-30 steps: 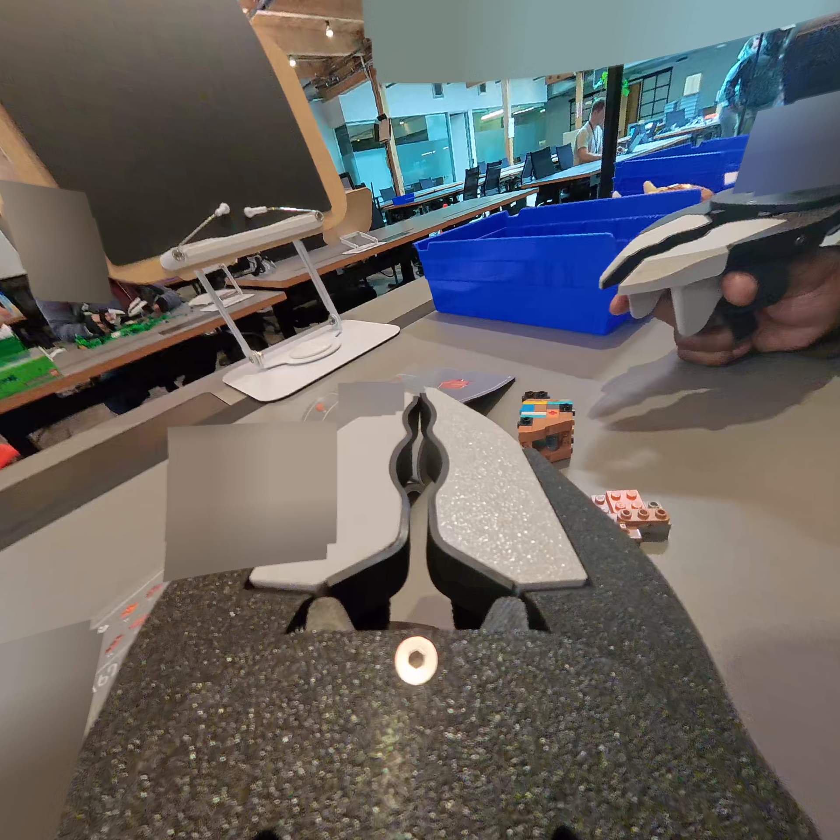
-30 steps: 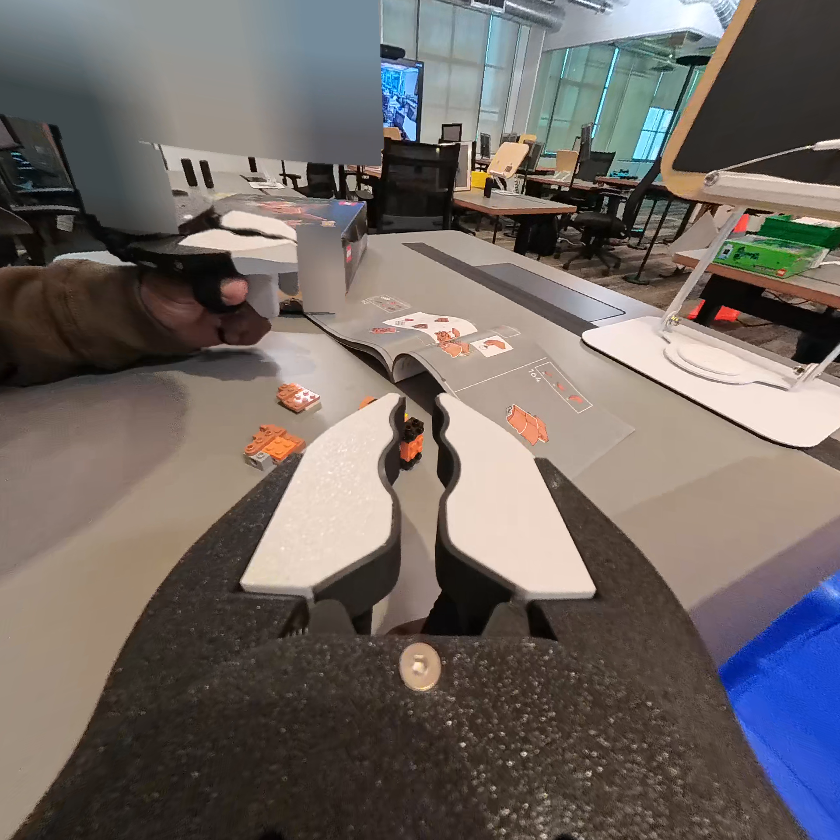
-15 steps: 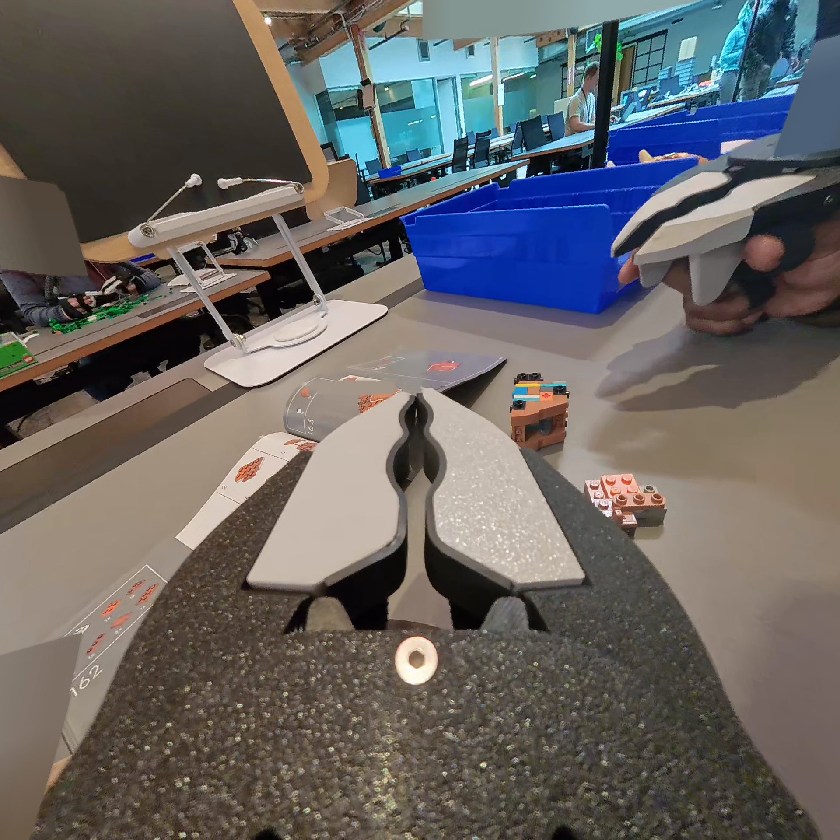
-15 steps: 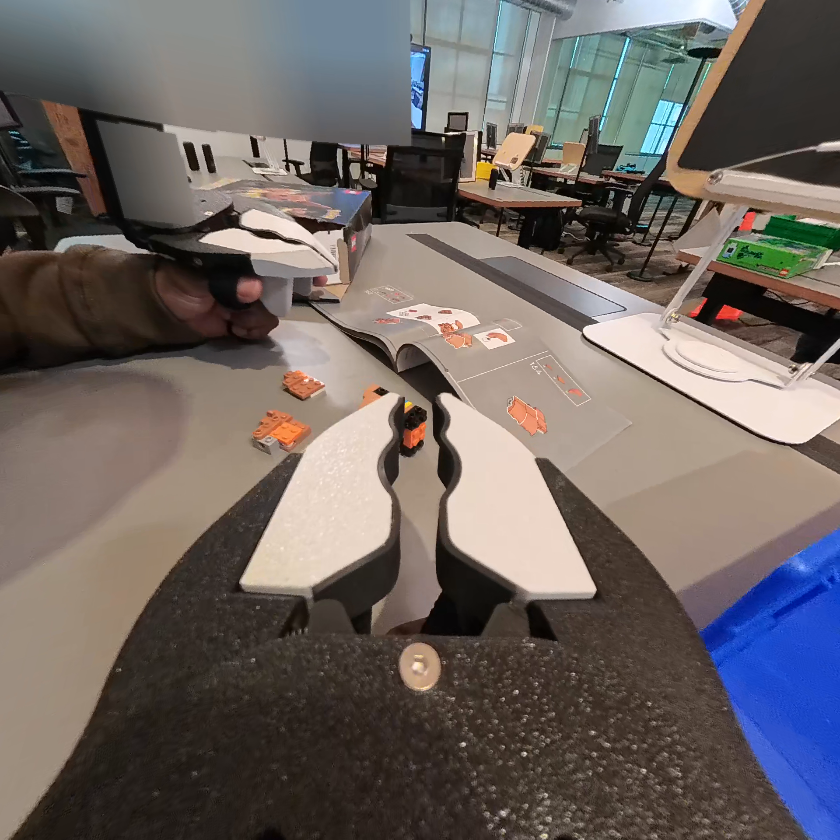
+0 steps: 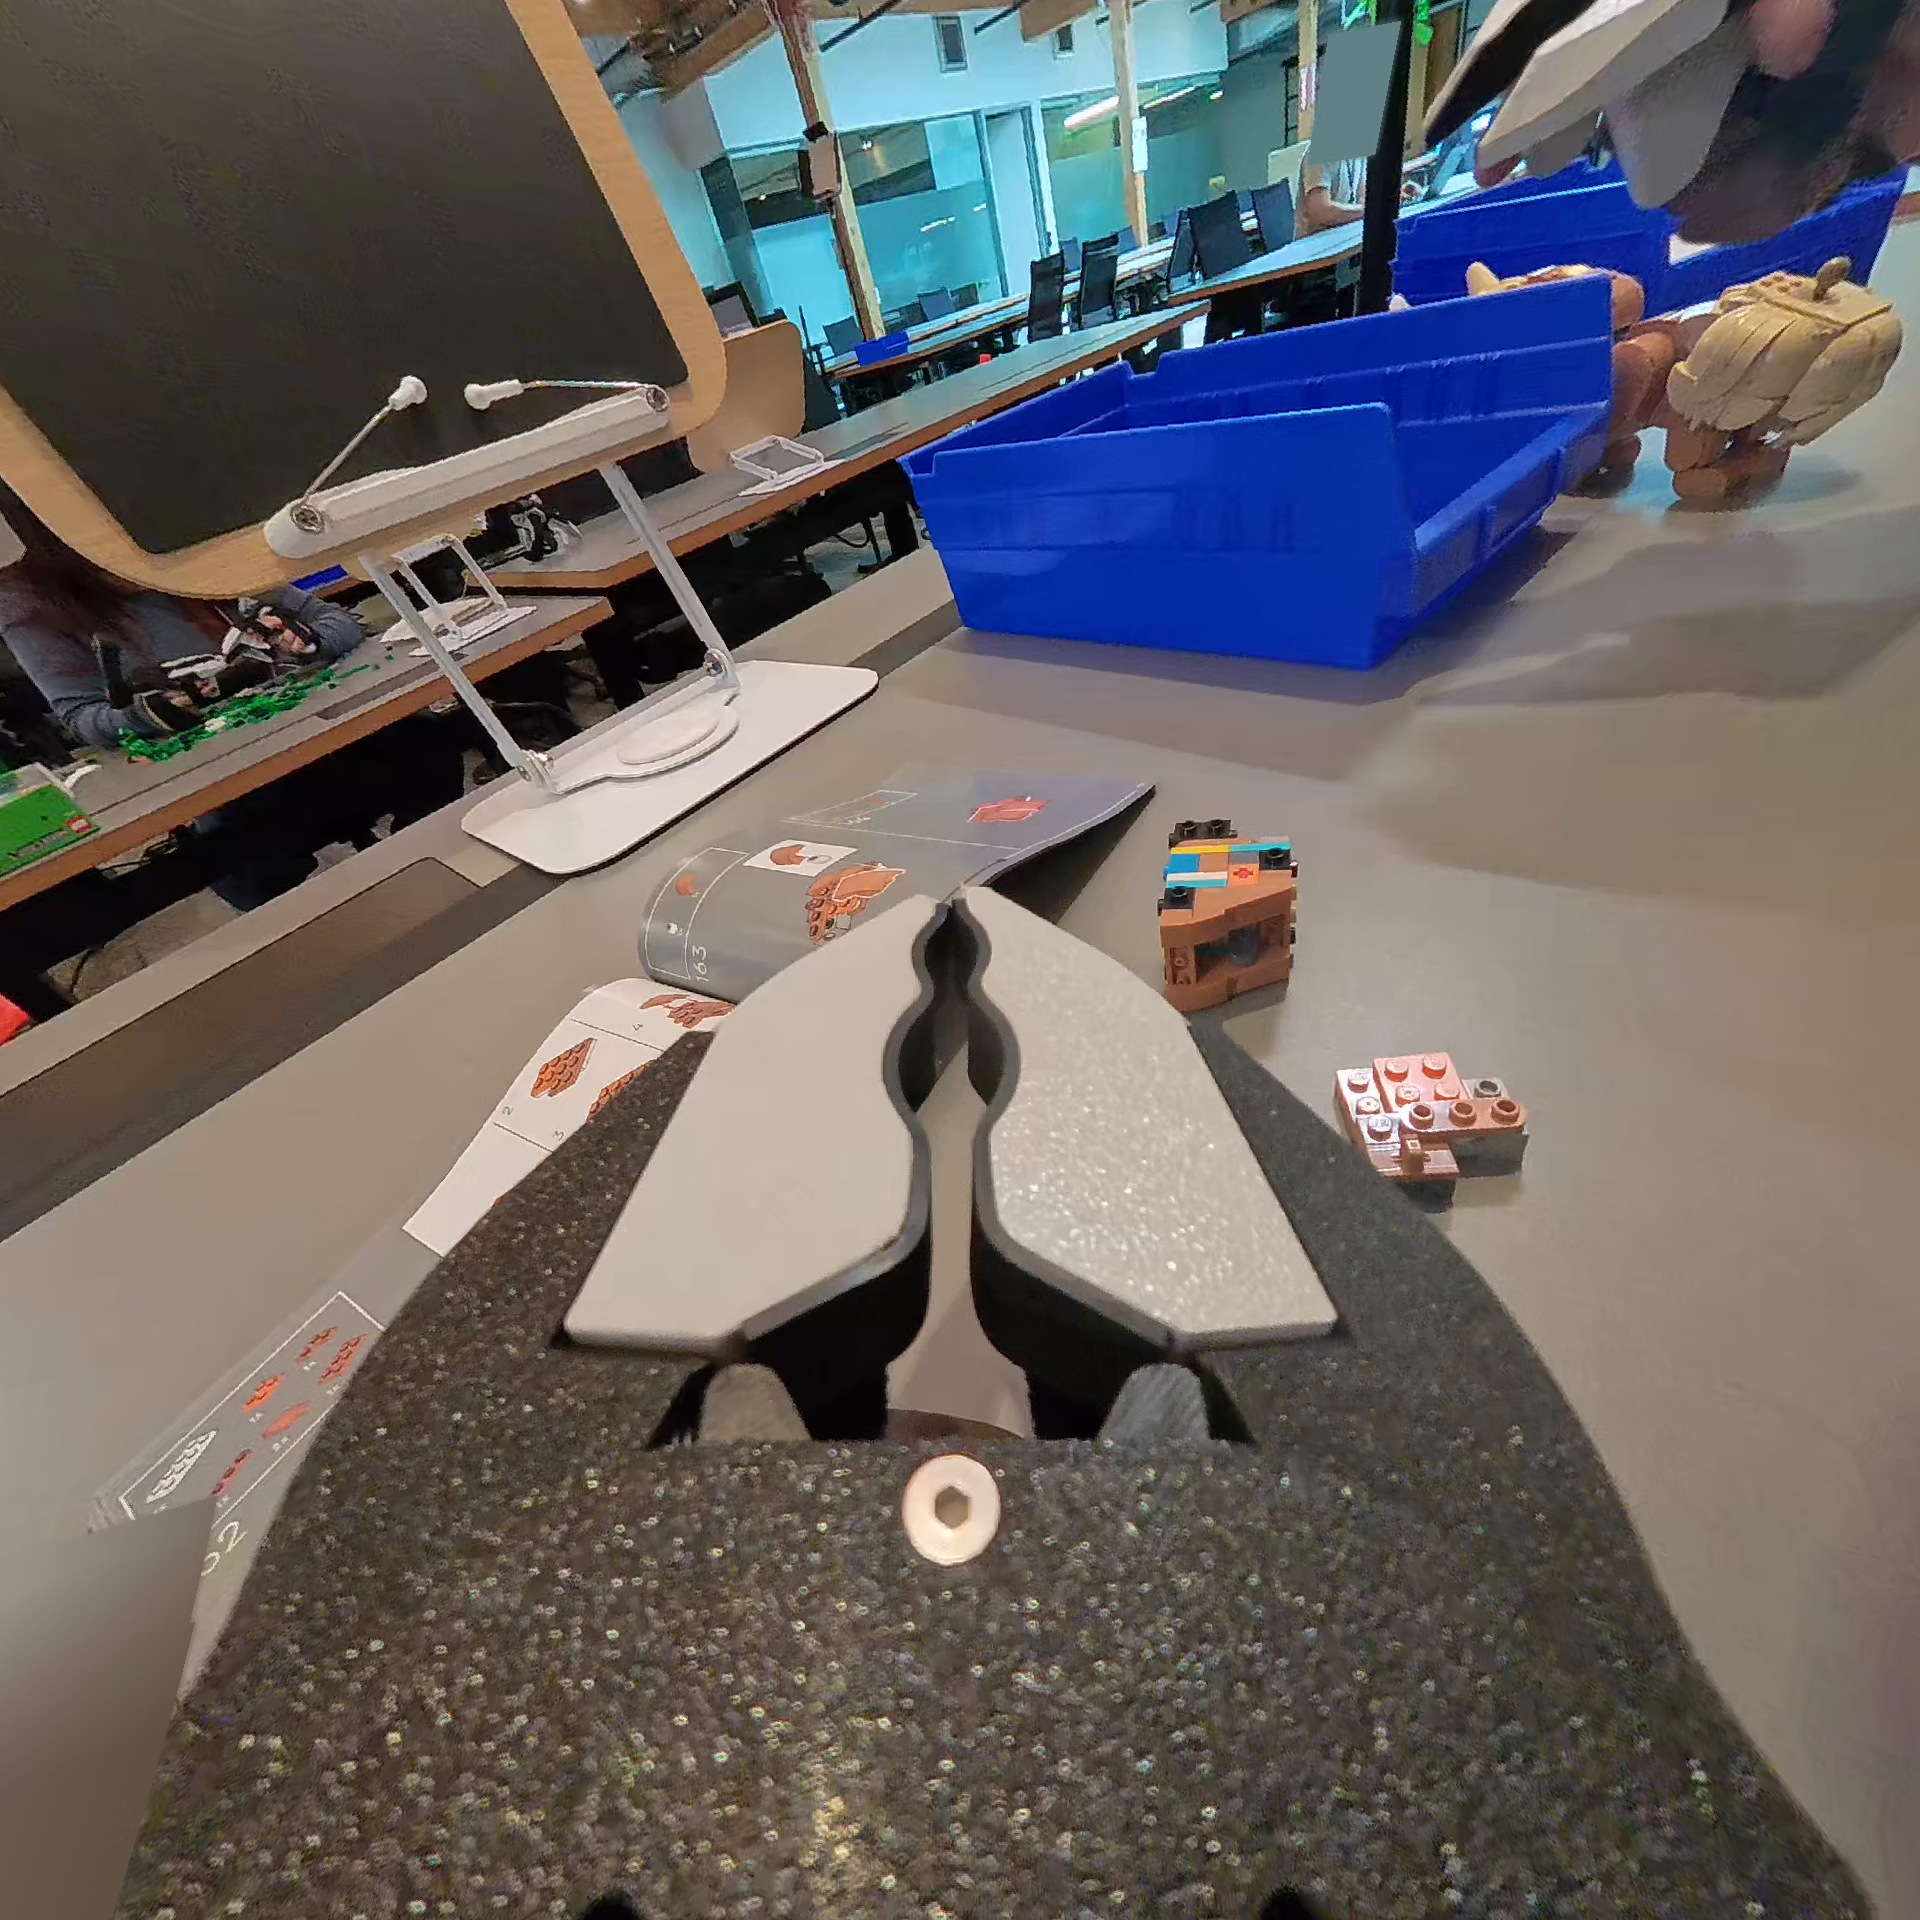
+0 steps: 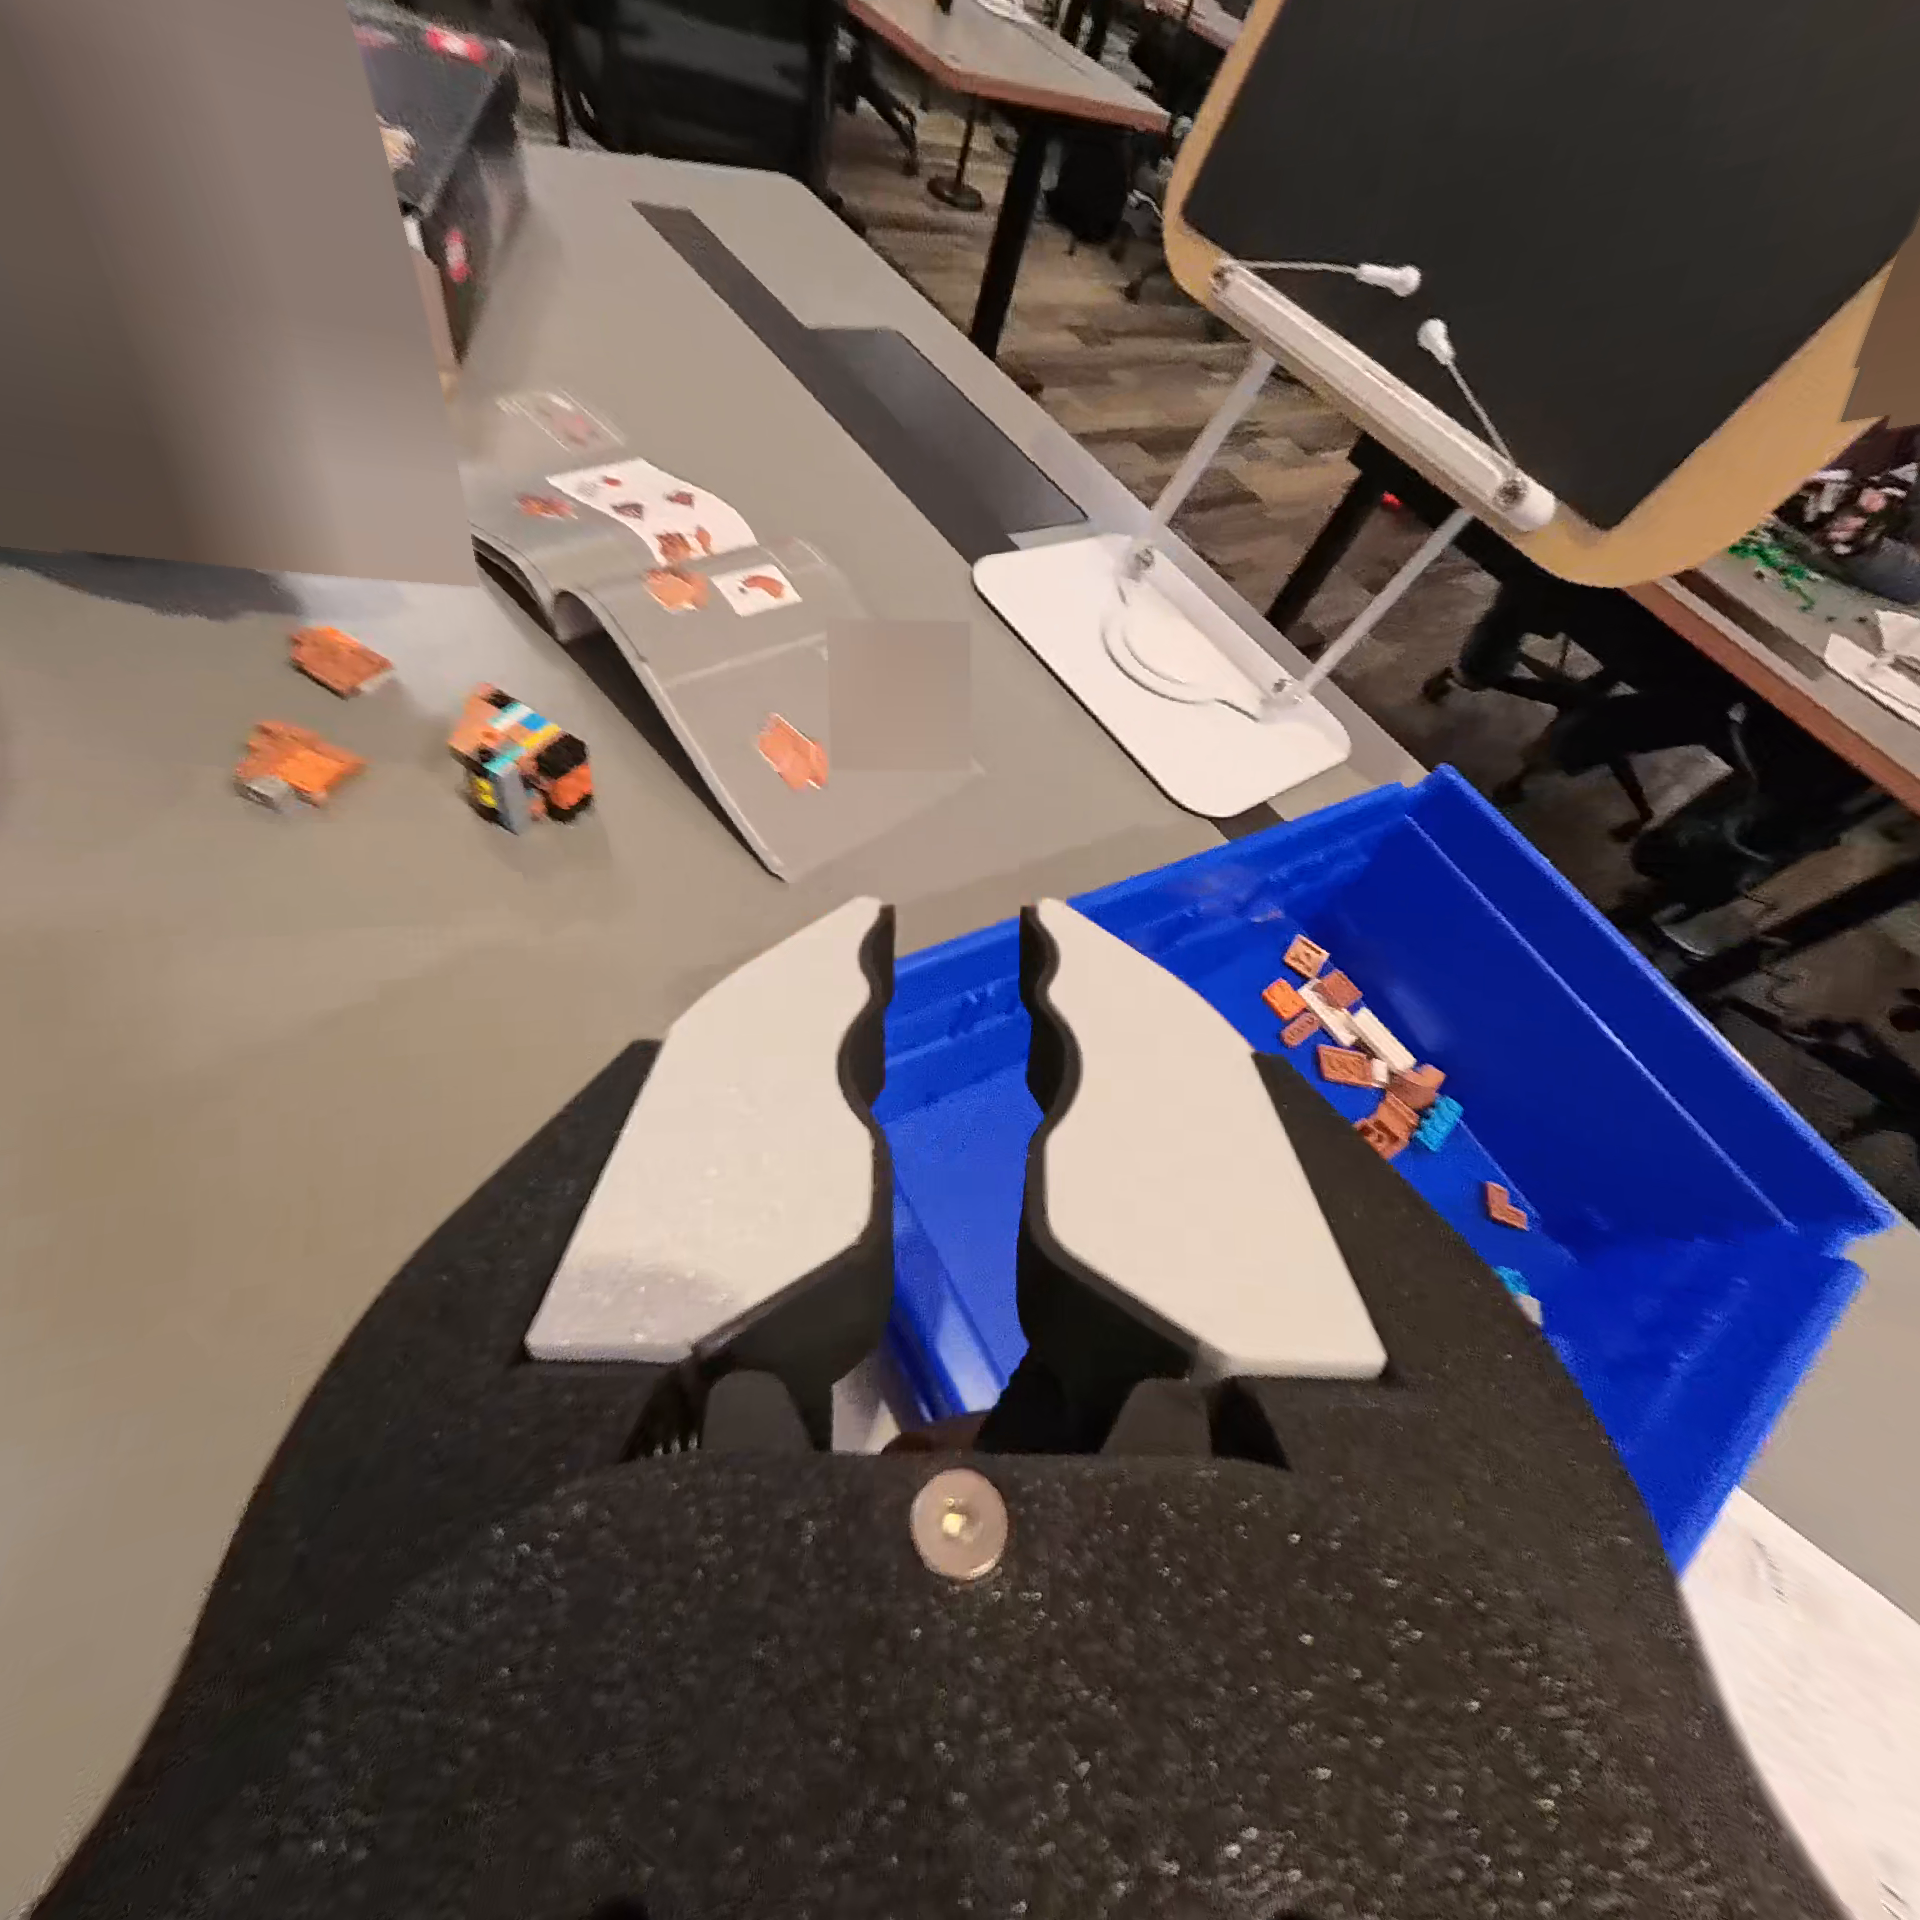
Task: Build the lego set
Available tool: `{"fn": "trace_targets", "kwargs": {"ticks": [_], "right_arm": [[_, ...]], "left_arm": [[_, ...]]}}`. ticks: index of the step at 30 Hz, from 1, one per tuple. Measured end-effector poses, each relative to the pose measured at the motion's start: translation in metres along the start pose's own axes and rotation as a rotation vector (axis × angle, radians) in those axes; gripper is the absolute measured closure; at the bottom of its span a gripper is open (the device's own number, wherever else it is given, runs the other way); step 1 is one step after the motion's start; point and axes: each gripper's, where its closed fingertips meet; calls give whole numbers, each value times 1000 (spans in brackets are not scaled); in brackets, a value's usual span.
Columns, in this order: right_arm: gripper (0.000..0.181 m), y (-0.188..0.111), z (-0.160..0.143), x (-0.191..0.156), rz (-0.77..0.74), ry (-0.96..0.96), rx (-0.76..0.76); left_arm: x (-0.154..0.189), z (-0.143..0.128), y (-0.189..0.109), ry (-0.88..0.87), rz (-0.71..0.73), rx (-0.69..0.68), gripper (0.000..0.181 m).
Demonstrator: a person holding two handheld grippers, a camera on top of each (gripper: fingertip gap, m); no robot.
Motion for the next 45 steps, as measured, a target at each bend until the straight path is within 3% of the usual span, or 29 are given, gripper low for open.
{"fn": "trace_targets", "kwargs": {"ticks": [16, 30, 36, 45], "right_arm": [[159, 24, 7, -38, 77, 93, 179], [160, 22, 2, -36, 73, 76, 148], [160, 14, -9, -17, 22, -76, -12], [158, 11, -65, 49, 67, -277, -363]], "left_arm": [[-1, -1, 0, 19, 12, -2, 181], [0, -1, 1, 22, 14, -4, 181], [-1, -1, 0, 26, 17, -2, 181], [-4, -1, 1, 52, 37, 3, 181]]}}
Point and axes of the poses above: each gripper's, where its closed fingertips meet, y out along the fingers, z out of its top, x = y × z across the jaws, and after that the axes turned 11 degrees about -x, right-handed
